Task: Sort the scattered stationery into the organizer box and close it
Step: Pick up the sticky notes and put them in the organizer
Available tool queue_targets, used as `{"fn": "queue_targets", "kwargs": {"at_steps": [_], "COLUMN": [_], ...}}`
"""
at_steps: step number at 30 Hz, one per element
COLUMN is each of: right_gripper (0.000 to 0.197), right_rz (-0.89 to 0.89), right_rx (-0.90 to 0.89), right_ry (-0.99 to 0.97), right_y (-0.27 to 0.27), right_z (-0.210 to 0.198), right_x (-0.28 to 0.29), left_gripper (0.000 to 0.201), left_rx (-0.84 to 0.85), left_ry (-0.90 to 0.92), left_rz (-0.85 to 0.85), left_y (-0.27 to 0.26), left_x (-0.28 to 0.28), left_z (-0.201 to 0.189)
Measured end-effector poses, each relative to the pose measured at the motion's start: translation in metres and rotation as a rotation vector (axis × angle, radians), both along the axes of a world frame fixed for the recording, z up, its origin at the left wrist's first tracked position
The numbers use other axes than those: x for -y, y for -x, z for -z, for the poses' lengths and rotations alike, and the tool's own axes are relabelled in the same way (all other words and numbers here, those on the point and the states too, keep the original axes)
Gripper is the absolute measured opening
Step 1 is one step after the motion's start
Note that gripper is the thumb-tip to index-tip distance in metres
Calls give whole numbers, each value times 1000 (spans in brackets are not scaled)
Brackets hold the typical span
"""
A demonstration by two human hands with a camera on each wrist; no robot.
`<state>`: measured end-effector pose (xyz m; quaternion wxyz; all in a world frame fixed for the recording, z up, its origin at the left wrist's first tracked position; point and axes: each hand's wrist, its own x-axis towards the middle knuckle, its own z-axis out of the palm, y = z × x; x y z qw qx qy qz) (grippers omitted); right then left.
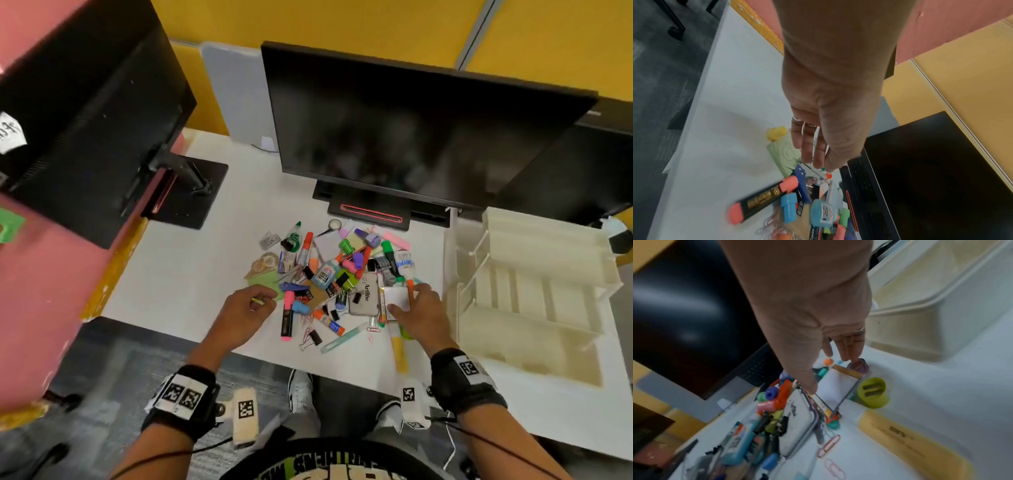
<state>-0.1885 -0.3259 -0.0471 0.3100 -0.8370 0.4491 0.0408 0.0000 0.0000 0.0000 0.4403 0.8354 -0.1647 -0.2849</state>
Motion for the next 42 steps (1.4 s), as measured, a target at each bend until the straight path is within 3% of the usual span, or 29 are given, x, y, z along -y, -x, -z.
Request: {"fn": "queue_targets", "kwargs": {"at_steps": [8,11,13,16,17,21,24,27,30,33,36,42], "right_gripper": [81,76,59,13,8,11,15,15,15,12,25,19], "right_rz": [-10,55,109,165,191,289,396,455,462,422,414,366], "right_rx": [-94,-83,-30,96,145,337,471,538,569,560,608,574], "right_ry": [176,98,-11,-170,-190,-233,-380,-457,-478,-456,-475,-501], "right_y": [-2,-2,-1,0,0,-2,-7,-12,-11,-7,-7,-8], "right_z": [6,7,7,-1,-5,-21,-38,-53,-60,-66,-74,-72], "right_x": [-4,-3,0,2,1,-3,-12,-19,-20,-19,-20,-23], "left_gripper": [12,13,14,16,16,18,16,24,38,54,64,60], "left_rx": [-31,-40,-49,-33,-27,49,202,384,542,593,588,584], "left_ry": [-39,-44,-46,-56,-58,-63,-108,-226,-456,-677,-764,-689], "left_rz": [127,158,168,183,192,242,265,294,372,488,548,473], "left_y": [12,17,19,18,16,-5,-33,-57,-72,-78,-82,-87], "left_x": [34,44,50,55,57,76,105,141,172,189,197,203], "left_z": [3,3,3,0,0,-4,0,7,17,31,45,42]}}
